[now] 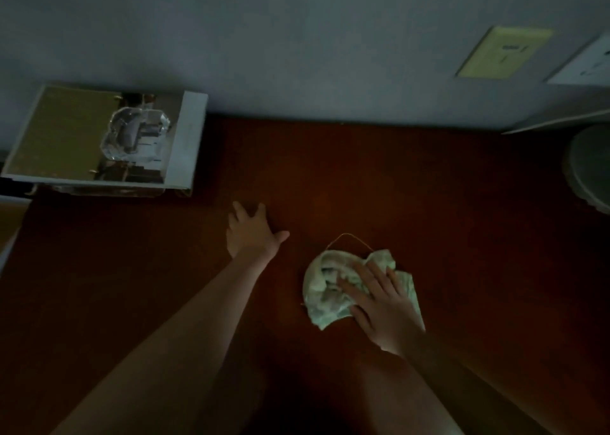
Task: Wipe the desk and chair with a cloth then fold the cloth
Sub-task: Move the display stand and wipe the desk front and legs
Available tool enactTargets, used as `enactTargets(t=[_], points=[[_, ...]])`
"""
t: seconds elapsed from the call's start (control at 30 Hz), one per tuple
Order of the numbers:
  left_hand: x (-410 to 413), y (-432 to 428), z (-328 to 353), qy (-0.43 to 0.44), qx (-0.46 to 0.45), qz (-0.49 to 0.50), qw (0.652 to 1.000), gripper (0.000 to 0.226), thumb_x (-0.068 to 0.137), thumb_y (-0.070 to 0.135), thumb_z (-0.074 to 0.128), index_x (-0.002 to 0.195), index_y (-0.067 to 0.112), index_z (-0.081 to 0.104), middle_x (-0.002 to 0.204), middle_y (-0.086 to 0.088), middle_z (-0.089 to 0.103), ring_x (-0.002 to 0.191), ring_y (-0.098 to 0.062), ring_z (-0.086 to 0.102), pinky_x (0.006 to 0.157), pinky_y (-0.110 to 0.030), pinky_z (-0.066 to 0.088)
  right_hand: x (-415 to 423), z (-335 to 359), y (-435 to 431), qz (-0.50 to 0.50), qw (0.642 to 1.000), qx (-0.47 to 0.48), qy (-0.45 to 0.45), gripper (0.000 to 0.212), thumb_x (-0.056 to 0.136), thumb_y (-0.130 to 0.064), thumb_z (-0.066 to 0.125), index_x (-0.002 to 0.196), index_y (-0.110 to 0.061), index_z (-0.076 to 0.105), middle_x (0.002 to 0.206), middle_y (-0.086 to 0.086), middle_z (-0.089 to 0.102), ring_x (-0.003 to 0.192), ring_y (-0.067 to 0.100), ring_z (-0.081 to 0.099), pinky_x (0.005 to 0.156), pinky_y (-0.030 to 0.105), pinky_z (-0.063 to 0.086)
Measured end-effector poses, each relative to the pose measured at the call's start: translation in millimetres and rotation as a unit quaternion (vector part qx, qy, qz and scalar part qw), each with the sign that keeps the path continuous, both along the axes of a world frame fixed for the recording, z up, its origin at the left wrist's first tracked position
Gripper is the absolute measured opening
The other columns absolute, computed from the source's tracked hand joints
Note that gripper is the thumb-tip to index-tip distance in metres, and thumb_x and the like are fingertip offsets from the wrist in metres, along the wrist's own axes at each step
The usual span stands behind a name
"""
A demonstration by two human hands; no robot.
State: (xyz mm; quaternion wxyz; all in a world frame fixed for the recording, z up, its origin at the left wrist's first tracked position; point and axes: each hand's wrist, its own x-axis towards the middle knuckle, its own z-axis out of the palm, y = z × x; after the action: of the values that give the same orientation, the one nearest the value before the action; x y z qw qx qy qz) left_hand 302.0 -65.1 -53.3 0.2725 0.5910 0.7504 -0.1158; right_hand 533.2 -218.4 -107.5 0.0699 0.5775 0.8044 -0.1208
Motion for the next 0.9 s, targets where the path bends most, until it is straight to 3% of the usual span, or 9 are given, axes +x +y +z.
enactTargets(t=[0.1,0.2,0.3,0.53,0.7,0.83,0.9], points=[[29,4,1,-0.006,-0.033,-0.039,0.999,0.096,0.079,0.065,0.058,0.151,0.029,0.006,0.157,-0.018,-0.004,0.144,-0.038,0.007,0.112,-0.049,0.027,25,2,44,-0.054,0.998,-0.005,0.011,0.051,0.094,-0.051,0.024,0.142,-0.037,0.029,0.150,0.008,0.034,0.139,0.032,0.027,0.108,0.057,0.031],[44,7,-1,0.044,-0.047,-0.048,0.997,0.111,0.071,0.066,0.066,0.151,0.030,-0.001,0.156,-0.023,-0.003,0.142,-0.042,0.009,0.107,-0.049,0.033,45,7,108,-0.144,0.989,-0.006,0.021,0.060,0.091,-0.056,0.013,0.146,-0.037,0.026,0.155,0.008,0.025,0.143,0.032,0.018,0.113,0.053,0.016],[45,9,-4,0.071,-0.027,-0.060,0.995,0.114,0.067,0.065,0.070,0.151,0.029,0.002,0.155,-0.024,0.002,0.141,-0.042,0.015,0.101,-0.047,0.041,56,12,180,-0.168,0.985,0.026,0.021,0.068,0.086,-0.058,0.007,0.147,-0.036,0.028,0.156,0.007,0.022,0.143,0.031,0.016,0.114,0.049,0.010],[46,9,-8,0.083,-0.029,-0.065,0.994,0.114,0.066,0.067,0.067,0.150,0.031,0.000,0.156,-0.022,0.000,0.143,-0.041,0.012,0.097,-0.045,0.045,41,1,273,-0.159,0.985,0.058,0.018,0.047,0.100,-0.044,0.030,0.146,-0.036,0.029,0.154,0.011,0.023,0.141,0.034,0.018,0.113,0.050,0.008],[45,10,-9,0.077,-0.028,-0.066,0.994,0.114,0.066,0.067,0.068,0.151,0.030,0.001,0.156,-0.024,0.001,0.142,-0.042,0.013,0.101,-0.045,0.041,31,5,221,-0.081,0.996,0.030,0.013,0.053,0.095,-0.047,0.021,0.145,-0.034,0.030,0.152,0.015,0.027,0.139,0.039,0.022,0.111,0.055,0.013],[43,10,-5,0.075,-0.029,-0.087,0.993,0.103,0.077,0.057,0.067,0.151,0.029,0.000,0.155,-0.025,0.000,0.141,-0.042,0.014,0.099,-0.044,0.042,-2,4,99,0.037,0.999,0.028,0.026,0.051,0.085,-0.040,0.043,0.135,-0.034,0.038,0.144,0.011,0.031,0.131,0.040,0.033,0.102,0.061,0.032],[37,9,-1,0.042,-0.054,-0.103,0.992,0.090,0.088,0.045,0.059,0.151,0.031,-0.003,0.156,-0.022,-0.008,0.143,-0.042,0.006,0.103,-0.045,0.038,-27,-2,25,0.118,0.990,0.029,0.068,0.049,0.082,-0.041,0.045,0.130,-0.035,0.042,0.138,0.006,0.035,0.125,0.035,0.036,0.100,0.060,0.033]])
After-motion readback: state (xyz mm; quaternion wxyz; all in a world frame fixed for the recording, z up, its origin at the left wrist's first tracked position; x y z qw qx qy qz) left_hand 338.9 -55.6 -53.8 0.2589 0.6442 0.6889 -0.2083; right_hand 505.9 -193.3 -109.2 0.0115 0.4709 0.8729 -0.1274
